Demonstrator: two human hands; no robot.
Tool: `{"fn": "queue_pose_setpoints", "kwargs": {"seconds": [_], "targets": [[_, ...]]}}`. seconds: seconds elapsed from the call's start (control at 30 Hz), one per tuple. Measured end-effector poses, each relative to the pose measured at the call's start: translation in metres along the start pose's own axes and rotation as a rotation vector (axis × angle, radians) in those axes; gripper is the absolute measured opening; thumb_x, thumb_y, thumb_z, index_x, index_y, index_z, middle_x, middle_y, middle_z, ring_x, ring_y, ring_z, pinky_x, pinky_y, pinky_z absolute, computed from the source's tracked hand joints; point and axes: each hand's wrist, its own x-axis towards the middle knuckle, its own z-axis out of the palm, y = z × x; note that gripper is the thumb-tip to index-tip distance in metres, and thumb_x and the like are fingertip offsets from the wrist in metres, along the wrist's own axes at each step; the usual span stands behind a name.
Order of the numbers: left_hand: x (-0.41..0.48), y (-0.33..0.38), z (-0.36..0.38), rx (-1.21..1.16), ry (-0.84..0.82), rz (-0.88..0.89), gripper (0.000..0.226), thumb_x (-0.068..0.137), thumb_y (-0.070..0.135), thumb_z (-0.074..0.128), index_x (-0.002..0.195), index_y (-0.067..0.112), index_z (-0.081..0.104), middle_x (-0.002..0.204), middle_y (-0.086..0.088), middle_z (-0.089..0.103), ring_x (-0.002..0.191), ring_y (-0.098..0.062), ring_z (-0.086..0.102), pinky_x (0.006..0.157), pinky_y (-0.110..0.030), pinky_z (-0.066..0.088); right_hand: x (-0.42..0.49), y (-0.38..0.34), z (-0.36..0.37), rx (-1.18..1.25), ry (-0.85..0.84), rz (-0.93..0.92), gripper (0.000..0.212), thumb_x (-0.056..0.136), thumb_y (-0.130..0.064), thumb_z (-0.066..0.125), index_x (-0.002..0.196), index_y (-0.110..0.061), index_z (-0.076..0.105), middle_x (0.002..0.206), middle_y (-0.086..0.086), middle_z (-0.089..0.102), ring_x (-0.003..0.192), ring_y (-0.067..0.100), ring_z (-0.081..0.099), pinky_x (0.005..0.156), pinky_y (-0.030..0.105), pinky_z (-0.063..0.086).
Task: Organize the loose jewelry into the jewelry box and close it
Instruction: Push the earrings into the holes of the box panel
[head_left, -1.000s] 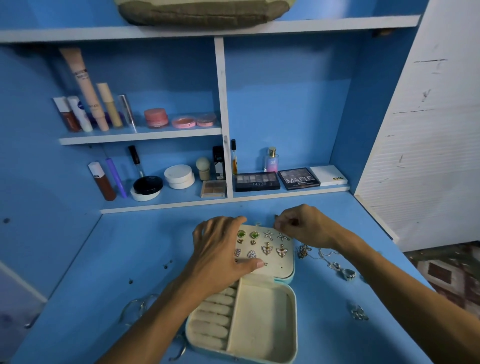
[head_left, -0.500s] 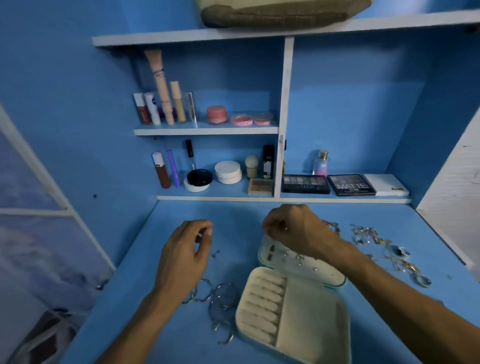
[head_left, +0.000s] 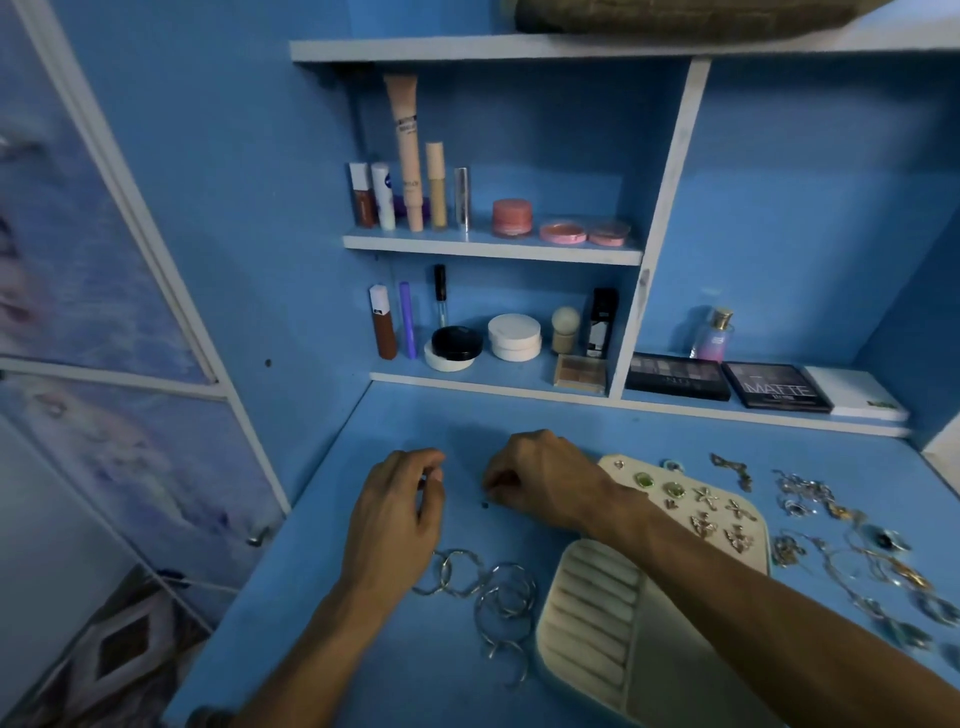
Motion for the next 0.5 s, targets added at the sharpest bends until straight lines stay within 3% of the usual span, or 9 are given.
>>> {"fn": "queue_pose_setpoints", "kwargs": {"seconds": [0.13, 0.33, 0.5], "targets": [[0.0, -0.001, 0.0, -0.013, -0.01, 0.003, 0.021, 0.095, 0.012, 0.064, 0.115, 0.017, 0.066, 0.102, 0.006, 0.064, 0.093, -0.015, 0.059, 0.081, -0.031, 0.051, 0.001, -0.002, 0.001, -0.038, -0.003, -0.01, 0.02, 0.089, -0.023, 0.065, 0.105, -0.026, 0.077, 0.111, -0.009, 0.072, 0.106, 0.015, 0.062, 0.093, 0.036, 0.049], [0.0, -0.001, 0.0, -0.004, -0.032, 0.007, 0.02, 0.094, 0.014, 0.066, 0.114, 0.018, 0.066, 0.101, 0.007, 0.063, 0.094, -0.015, 0.058, 0.08, -0.026, 0.047, -0.001, 0.0, 0.004, -0.12, 0.015, -0.028, 0.017, 0.093, -0.03, 0.061, 0.107, -0.026, 0.071, 0.115, -0.003, 0.065, 0.108, 0.02, 0.059, 0.094, 0.038, 0.04], [0.0, 0.008, -0.002, 0.029, -0.048, 0.042, 0.02, 0.094, 0.015, 0.068, 0.113, 0.019, 0.067, 0.102, 0.009, 0.063, 0.096, -0.013, 0.057, 0.08, -0.022, 0.045, -0.013, 0.01, 0.0, 0.044, 0.119, -0.001, 0.008, 0.086, -0.023, 0.062, 0.092, -0.021, 0.067, 0.091, -0.005, 0.071, 0.086, 0.019, 0.064, 0.087, 0.038, 0.05]]}}
